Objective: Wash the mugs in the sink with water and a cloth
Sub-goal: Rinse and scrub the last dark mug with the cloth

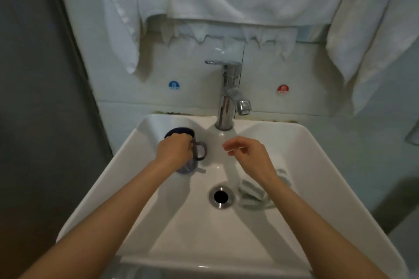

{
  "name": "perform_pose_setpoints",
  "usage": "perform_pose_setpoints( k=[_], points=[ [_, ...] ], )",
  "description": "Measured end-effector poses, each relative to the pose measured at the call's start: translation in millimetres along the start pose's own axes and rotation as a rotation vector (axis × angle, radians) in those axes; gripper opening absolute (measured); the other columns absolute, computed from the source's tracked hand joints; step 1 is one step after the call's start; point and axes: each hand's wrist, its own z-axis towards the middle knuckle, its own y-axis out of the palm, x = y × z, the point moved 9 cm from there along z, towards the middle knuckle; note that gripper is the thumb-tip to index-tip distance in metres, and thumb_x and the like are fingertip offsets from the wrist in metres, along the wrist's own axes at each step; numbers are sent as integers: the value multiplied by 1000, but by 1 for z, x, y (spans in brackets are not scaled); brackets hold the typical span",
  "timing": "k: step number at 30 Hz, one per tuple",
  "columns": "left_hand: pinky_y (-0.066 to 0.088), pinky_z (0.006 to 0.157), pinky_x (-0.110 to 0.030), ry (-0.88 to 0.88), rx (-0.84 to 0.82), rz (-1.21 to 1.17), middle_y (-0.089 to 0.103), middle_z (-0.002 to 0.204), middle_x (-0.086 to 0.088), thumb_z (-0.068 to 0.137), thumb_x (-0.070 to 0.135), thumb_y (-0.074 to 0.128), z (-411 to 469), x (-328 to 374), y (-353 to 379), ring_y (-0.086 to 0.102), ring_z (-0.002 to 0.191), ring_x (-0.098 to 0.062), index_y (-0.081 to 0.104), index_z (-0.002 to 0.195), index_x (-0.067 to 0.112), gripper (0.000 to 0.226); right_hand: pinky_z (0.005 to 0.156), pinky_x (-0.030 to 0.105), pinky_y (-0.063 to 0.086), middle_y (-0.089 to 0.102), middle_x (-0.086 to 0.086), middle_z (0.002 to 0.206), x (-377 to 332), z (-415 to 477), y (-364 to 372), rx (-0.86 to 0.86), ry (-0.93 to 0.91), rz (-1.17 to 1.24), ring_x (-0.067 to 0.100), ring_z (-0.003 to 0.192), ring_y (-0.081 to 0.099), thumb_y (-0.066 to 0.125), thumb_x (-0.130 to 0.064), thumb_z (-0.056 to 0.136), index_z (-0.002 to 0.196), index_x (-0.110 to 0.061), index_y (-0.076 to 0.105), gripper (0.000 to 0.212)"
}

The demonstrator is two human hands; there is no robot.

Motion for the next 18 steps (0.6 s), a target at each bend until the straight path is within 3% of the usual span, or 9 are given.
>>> perform_pose_setpoints(
  k=[4, 7, 10, 11, 13, 16, 18],
  points=[
    [41, 70, -30, -90, 57, -277, 66, 100, -12, 96, 21, 44, -10, 15, -6, 60, 91, -28, 65, 98, 10, 24, 83, 17, 47, 68, -9, 89, 3, 5, -24, 119, -60, -127, 5, 85, 62, 50, 2, 86, 91, -18, 72, 31],
    [46, 80, -32, -179, 32, -659, 66, 102, -14, 95, 15, 47, -12, 28, -2, 61, 94, -29, 67, 105, 6, 24, 86, 20, 47, 67, -8, 92, 10, 8, -42, 201, -48, -138, 8, 89, 61, 51, -1, 90, 93, -18, 71, 27],
    [49, 70, -25, -274, 21, -1002, 65, 96, -13, 95, 10, 46, -21, 35, 7, 61, 82, -23, 65, 103, 3, 21, 89, 26, 48, 69, -3, 100, 25, 11, -56, 272, 16, -147, 13, 95, 62, 51, -4, 92, 97, -19, 69, 24],
    [47, 63, -21, -297, 26, -1054, 63, 93, -12, 95, 9, 46, -23, 35, 10, 59, 75, -18, 64, 100, 4, 19, 91, 28, 48, 68, -1, 107, 38, 13, -53, 216, 77, -192, 15, 100, 61, 52, -6, 92, 102, -20, 68, 23],
    [43, 55, -15, -328, 46, -1101, 62, 90, -10, 95, 9, 46, -26, 30, 13, 56, 69, -12, 63, 98, 5, 17, 98, 31, 42, 58, 2, 125, 75, 14, -31, -59, 232, -438, 20, 113, 55, 58, -17, 89, 120, -22, 59, 31],
    [44, 54, -16, -329, 91, -1119, 62, 84, -11, 94, 7, 48, -25, 21, 11, 56, 67, -14, 63, 90, 5, 16, 102, 39, 38, 40, 9, 135, 123, -3, 1, -523, 299, -908, 31, 123, 41, 67, -45, 79, 135, -24, 41, 66],
    [43, 56, -19, -331, 106, -1124, 62, 82, -11, 94, 7, 48, -24, 19, 10, 57, 68, -16, 64, 88, 4, 17, 101, 43, 39, 35, 10, 133, 132, -7, 8, -608, 283, -976, 32, 123, 37, 71, -49, 73, 136, -21, 37, 77]
  ],
)
